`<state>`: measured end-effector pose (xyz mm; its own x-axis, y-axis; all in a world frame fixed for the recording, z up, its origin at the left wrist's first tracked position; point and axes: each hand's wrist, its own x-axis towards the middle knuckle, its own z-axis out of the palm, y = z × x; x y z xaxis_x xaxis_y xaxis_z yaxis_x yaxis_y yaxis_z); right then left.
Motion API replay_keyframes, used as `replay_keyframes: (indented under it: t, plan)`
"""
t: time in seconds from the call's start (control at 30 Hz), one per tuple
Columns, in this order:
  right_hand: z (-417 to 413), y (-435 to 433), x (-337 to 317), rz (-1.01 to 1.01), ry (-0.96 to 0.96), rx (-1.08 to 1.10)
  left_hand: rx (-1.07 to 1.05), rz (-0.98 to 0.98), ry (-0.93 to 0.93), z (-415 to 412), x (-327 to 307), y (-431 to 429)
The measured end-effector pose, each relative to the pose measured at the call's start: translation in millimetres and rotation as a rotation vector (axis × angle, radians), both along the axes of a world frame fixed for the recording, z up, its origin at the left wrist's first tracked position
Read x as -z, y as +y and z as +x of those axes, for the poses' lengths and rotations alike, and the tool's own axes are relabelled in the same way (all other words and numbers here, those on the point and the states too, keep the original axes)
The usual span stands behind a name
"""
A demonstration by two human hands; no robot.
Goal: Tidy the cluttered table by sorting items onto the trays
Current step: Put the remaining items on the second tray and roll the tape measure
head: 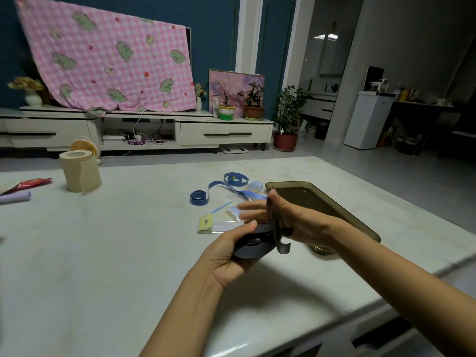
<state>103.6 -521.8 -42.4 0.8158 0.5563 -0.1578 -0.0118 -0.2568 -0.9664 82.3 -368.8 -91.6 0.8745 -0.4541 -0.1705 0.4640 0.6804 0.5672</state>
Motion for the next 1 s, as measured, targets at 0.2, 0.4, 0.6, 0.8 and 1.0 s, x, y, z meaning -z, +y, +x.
replay_keyframes:
  t: [0.2, 0.4, 0.6, 0.8, 1.0]
  plan:
    - [-3, 2, 2, 0.011, 0.01, 0.067, 0.041, -0.03, 0.02, 2, 6, -7]
    - [-8, 1, 17, -0.103, -0.089, 0.112, 0.073, 0.161, -0.036, 1, 12, -14]
    - [-7, 2, 21, -0.1, -0.074, 0.093, 0.042, 0.089, 0.023, 6, 12, -6]
    - [-5, -6, 20, -0.182, -0.105, 0.125, 0.049, 0.058, -0.062, 1, 11, -11]
    - [-6, -16, 19, -0.201, -0.15, 0.206, 0.164, 0.088, -0.225, 0, 7, -11]
